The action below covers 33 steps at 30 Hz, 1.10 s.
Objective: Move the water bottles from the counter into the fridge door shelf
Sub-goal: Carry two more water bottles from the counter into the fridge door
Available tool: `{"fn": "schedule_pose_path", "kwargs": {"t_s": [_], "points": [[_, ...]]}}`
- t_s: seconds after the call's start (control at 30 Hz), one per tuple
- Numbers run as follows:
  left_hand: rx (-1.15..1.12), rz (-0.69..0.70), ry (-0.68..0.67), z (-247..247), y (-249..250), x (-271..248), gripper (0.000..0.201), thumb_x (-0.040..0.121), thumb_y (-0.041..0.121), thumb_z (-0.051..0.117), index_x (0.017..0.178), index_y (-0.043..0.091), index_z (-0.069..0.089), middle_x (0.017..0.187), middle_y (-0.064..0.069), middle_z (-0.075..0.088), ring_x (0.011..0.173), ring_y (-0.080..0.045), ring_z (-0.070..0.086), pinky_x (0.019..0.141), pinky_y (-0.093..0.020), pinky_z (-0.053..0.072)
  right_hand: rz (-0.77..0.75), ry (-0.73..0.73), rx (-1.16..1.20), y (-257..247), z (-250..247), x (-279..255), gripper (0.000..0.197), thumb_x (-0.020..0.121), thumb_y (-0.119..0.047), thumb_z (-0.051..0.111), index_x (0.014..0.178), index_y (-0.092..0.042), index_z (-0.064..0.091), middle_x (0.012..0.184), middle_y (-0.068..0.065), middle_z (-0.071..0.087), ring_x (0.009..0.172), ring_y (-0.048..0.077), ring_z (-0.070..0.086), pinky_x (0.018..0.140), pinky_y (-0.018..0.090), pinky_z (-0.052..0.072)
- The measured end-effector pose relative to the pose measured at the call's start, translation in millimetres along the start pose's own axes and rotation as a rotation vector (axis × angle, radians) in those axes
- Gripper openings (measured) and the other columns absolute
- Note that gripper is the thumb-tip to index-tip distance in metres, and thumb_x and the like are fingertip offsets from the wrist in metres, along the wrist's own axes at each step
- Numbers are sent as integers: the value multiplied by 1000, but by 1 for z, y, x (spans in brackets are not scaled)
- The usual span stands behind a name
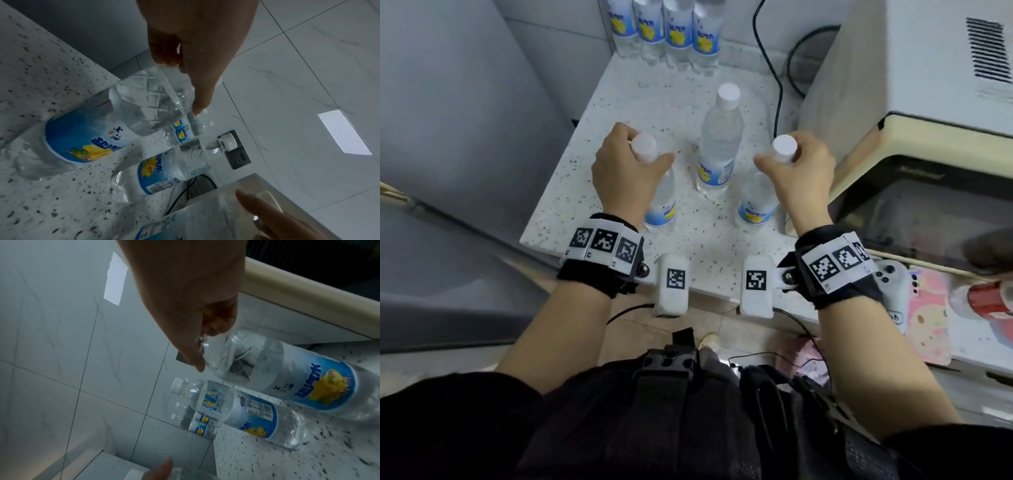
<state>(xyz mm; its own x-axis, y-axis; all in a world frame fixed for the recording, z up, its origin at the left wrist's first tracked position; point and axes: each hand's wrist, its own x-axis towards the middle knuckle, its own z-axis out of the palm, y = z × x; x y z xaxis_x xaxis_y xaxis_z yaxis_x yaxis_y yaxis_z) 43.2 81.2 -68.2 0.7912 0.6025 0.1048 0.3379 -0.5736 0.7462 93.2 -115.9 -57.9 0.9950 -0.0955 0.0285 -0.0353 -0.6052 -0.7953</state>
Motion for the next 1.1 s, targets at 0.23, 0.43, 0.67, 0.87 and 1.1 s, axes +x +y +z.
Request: {"fn": "schedule_pose_path", "kwargs": {"t_s": [0.23, 0.43, 0.67, 0.87, 1.1], "points": [[-15, 154, -143, -14, -13, -10, 50, 68, 43, 78, 94, 10, 51, 85, -2, 60, 74, -18, 50, 65, -27, 37, -71, -27, -28, -6, 14, -30, 29, 66, -20, 75, 78, -21, 49, 64, -10, 50, 68, 15, 47, 49, 13, 32], [-96, 321, -292, -36, -30, -43, 48, 65, 39, 81, 89, 10, 52, 83, 2, 54, 76, -19, 52, 65, -31, 41, -63, 75, 40, -4, 21, -88, 26, 65, -12, 73, 79, -20, 52, 72, -4, 55, 66, 13, 49, 54, 19, 36], [-157, 412, -396, -71, -46, -89, 46, 69, 40, 79, 87, 8, 52, 82, 1, 53, 74, -16, 47, 68, -36, 44, -49, 169, 38, -6, 15, -165, 23, 63, -15, 75, 75, -13, 56, 63, -9, 47, 61, 11, 42, 50, 11, 29], [-163, 483, -461, -108, -67, -147, 43, 70, 40, 78, 87, 8, 54, 87, -8, 61, 80, -24, 55, 72, -41, 47, -57, 85, 5, -15, 5, -248, 26, 61, -18, 79, 72, -17, 56, 64, -7, 53, 57, 4, 46, 50, 15, 33], [-259, 500, -397, -181, -109, -226, 43, 69, 48, 72, 83, 12, 55, 83, 1, 54, 77, -14, 49, 68, -31, 40, -130, 110, 68, -36, 0, -363, 21, 60, -15, 75, 74, -10, 61, 65, -4, 56, 56, 1, 45, 51, 19, 35]]}}
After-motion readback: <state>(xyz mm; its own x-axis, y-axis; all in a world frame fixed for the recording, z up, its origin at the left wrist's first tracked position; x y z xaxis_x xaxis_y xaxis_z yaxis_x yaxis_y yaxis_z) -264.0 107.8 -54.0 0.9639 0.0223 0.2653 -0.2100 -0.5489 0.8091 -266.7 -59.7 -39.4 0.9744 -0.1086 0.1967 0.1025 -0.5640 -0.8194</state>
